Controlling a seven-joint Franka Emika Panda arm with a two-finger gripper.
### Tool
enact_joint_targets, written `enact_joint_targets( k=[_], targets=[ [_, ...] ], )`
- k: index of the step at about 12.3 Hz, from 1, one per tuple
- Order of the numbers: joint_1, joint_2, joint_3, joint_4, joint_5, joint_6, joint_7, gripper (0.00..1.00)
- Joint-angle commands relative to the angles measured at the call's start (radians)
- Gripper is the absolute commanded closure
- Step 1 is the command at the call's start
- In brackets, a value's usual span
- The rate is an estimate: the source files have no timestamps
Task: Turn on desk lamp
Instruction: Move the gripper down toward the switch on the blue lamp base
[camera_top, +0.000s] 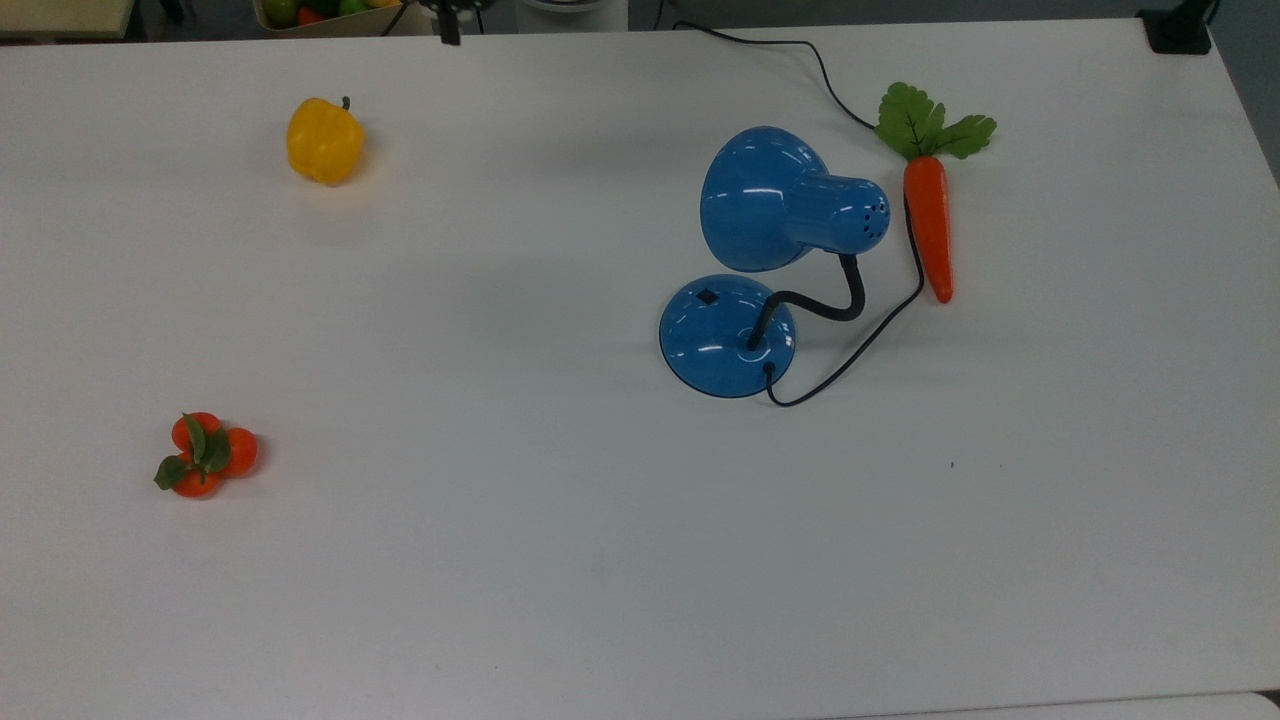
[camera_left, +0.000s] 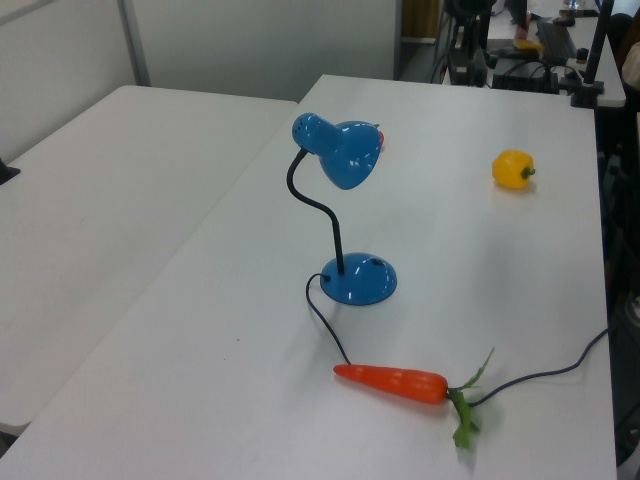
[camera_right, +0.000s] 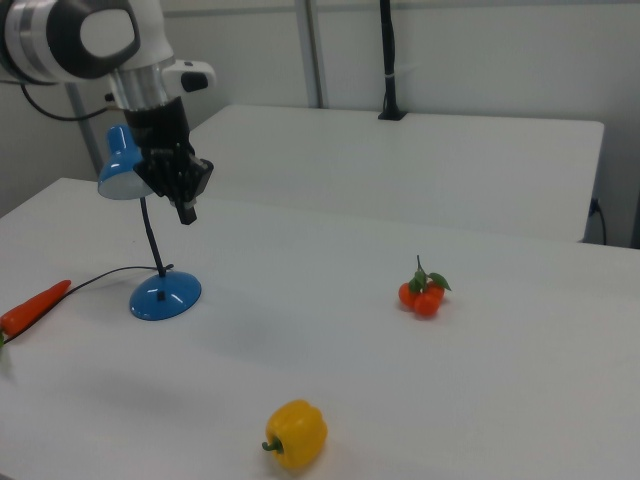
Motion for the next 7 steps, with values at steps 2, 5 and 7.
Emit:
enact_joint_targets(
  k=[2,5,7],
  targets=[
    [0.089,-0.005,-0.003,-0.152,0.018,0.172,-0.026,1.00],
    [0.131,0.004,-0.003,-0.240,0.018,0.269,-0.043,1.00],
    [0.155,0.021,-0.003,-0.272,0.018,0.310,-0.057,1.00]
  ],
)
